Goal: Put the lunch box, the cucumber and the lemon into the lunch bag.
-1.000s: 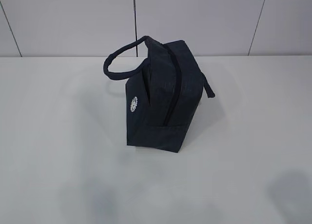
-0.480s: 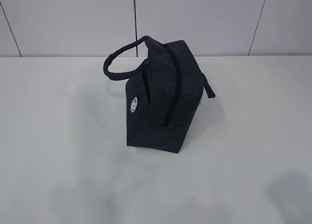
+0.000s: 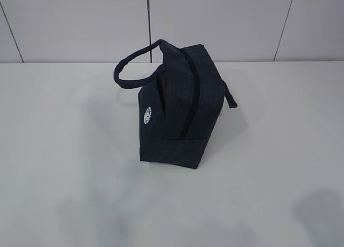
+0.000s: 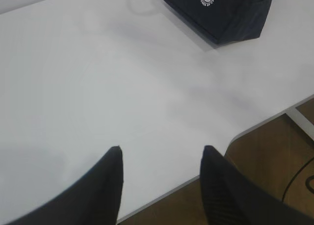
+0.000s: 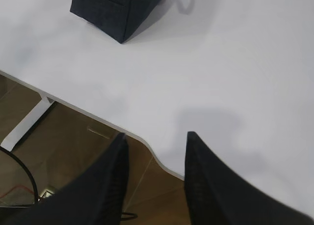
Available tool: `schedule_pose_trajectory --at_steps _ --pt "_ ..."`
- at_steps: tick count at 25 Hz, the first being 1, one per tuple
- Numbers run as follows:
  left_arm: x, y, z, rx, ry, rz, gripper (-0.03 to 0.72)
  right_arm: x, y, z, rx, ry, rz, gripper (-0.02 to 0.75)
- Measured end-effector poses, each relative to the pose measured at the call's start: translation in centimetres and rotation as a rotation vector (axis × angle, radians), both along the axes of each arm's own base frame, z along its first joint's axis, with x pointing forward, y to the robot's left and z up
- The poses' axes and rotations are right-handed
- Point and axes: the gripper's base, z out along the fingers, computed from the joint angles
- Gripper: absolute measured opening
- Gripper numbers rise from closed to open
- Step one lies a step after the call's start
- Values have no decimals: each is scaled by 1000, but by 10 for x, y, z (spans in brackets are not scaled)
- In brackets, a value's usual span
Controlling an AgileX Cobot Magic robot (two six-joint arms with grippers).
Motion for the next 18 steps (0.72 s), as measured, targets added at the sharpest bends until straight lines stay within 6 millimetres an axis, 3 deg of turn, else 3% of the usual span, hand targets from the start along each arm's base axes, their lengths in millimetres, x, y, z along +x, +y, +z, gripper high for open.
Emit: schedule_pose_trajectory --at_steps 8,18 --pt "0 0 0 -1 -2 56 342 0 0 0 0 -2 -21 289" --pt "1 -2 0 1 -2 272 322 3 3 0 2 -1 -234 289"
